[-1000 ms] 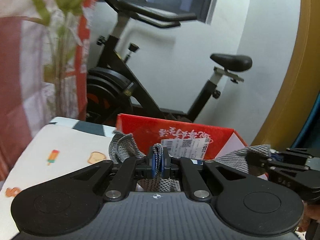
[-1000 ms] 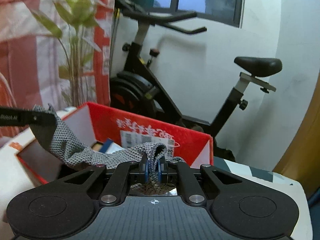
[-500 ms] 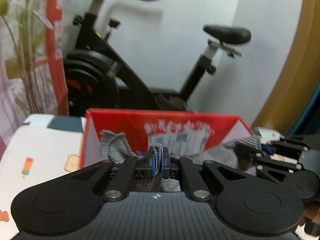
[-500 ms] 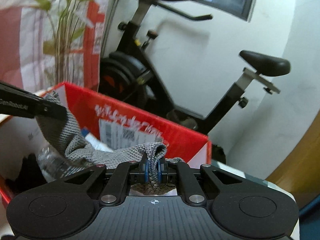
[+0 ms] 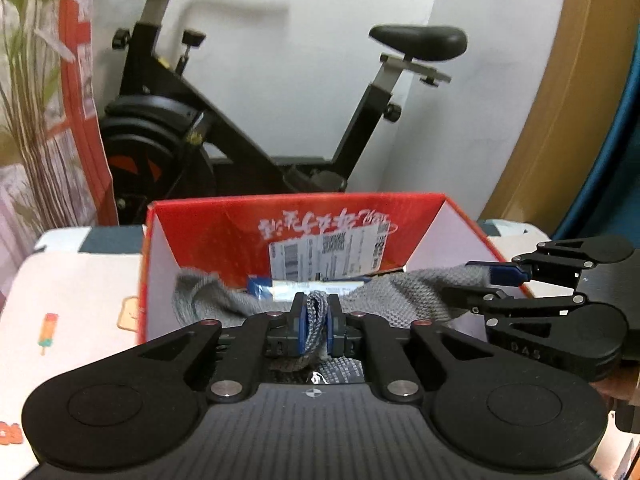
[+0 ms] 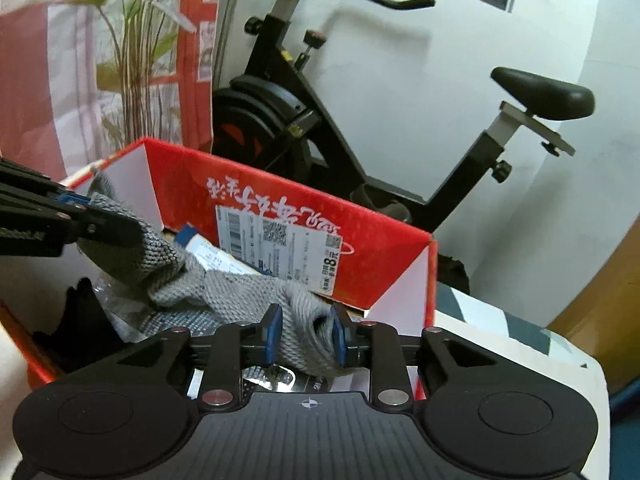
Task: Organize soft objects
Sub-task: 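Lower the grey cloth into the red box and open both grippers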
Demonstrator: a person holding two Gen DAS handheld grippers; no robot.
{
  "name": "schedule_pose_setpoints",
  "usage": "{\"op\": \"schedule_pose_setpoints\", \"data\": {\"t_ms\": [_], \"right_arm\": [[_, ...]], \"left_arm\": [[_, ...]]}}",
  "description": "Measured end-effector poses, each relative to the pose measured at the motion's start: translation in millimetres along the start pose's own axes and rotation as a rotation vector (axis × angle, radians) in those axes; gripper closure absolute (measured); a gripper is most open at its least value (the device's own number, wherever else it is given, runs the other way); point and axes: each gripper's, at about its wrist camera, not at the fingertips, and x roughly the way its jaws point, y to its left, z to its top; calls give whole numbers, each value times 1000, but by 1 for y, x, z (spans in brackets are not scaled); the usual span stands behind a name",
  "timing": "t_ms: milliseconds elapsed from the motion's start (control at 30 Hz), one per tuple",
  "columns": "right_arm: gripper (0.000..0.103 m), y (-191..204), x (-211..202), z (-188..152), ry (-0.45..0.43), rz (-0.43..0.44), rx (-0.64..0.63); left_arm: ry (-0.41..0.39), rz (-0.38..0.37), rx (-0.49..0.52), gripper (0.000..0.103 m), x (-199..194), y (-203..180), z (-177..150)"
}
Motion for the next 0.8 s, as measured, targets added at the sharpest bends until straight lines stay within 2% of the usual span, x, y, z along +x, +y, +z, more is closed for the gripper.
{"op": "schedule_pose_setpoints", "data": {"t_ms": [33, 67, 100, 133, 200, 267, 300, 333, 367, 433, 467, 567, 667, 800], "right_arm": [[72, -1, -6, 0, -8, -3, 7], [63, -1, -12, 0, -19, -7, 15], [53, -1, -19, -1, -33, -10, 25], [49, -3, -27, 0, -47, -10, 35], [38, -4, -44, -2, -85, -11, 55], [28, -3, -61, -3, -122, -7, 73], [17, -3, -69, -3, -134, -6, 79], [12, -2, -77, -4, -149, -4, 86], [6, -1, -85, -5, -162, 2, 88], [5, 2, -97, -7, -180, 15, 86], [5, 4, -103, -8, -180, 17, 77], [0, 12, -120, -12, -191, 13, 73], [0, 16, -140, -22, -241, 23, 106], [0, 15, -157, -38, -266, 37, 150]], "left_arm": [[-13, 3, 7, 83, -6, -1, 1], [-33, 11, 17, 78, -15, -2, 1], [-48, 19, 27, 66, -22, -4, 1], [-59, 27, 39, 60, -28, -6, 2], [-70, 46, 55, 58, -40, -10, 4], [-86, 66, 56, 52, -53, -12, 5], [-95, 72, 52, 44, -58, -13, 5], [-107, 78, 49, 35, -65, -14, 4], [-118, 80, 49, 29, -71, -16, 3], [-145, 81, 49, 7, -87, -20, -1], [-158, 90, 49, 4, -95, -22, -4], [-177, 143, 31, 2, -115, -27, -12], [-234, 196, -24, 0, -140, -30, -26], [-289, 261, -50, 0, -162, -39, -44]]}}
